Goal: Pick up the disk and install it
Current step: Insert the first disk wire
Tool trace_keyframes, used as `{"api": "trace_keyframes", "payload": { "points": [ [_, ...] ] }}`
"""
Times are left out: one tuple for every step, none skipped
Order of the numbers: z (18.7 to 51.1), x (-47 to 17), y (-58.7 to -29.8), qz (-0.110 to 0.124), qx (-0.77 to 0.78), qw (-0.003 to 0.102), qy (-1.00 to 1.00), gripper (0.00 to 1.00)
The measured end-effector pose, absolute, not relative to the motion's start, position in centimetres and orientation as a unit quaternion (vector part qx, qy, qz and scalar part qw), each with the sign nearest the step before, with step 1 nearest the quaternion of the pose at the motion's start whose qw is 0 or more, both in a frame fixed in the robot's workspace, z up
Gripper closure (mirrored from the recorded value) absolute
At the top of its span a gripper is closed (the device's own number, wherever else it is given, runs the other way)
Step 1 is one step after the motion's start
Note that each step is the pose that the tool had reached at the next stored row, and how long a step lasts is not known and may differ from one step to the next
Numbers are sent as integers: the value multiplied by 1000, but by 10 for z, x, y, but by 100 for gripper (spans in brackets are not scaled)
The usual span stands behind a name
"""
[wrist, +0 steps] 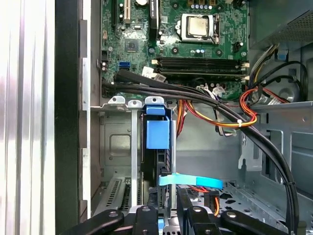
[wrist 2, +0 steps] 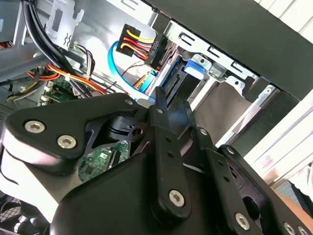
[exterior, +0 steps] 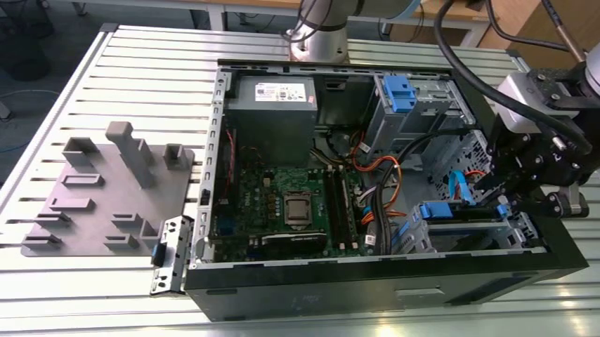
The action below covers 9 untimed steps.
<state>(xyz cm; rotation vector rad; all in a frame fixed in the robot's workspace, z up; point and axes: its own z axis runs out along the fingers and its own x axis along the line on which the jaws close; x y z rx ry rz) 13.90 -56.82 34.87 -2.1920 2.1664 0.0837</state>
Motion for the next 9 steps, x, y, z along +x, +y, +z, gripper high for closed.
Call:
{"api": "trace_keyframes", "payload": {
  "points": [
    [349, 139, -568, 27, -710, 29, 703, 71],
    [350, 139, -568, 27, -710, 29, 703, 71],
    [351, 139, -568, 27, -710, 29, 703, 71],
    [353, 139, -568, 27, -710, 29, 703, 71],
    [354, 139, -568, 27, -710, 29, 703, 71],
    [355, 139, -568, 27, -710, 29, 703, 71],
    [356, 139, -568, 27, -710, 29, 703, 71],
    [356, 139, -568, 27, -710, 29, 703, 71],
    [356, 139, -568, 27, -710, 30, 703, 71]
  ]
}}
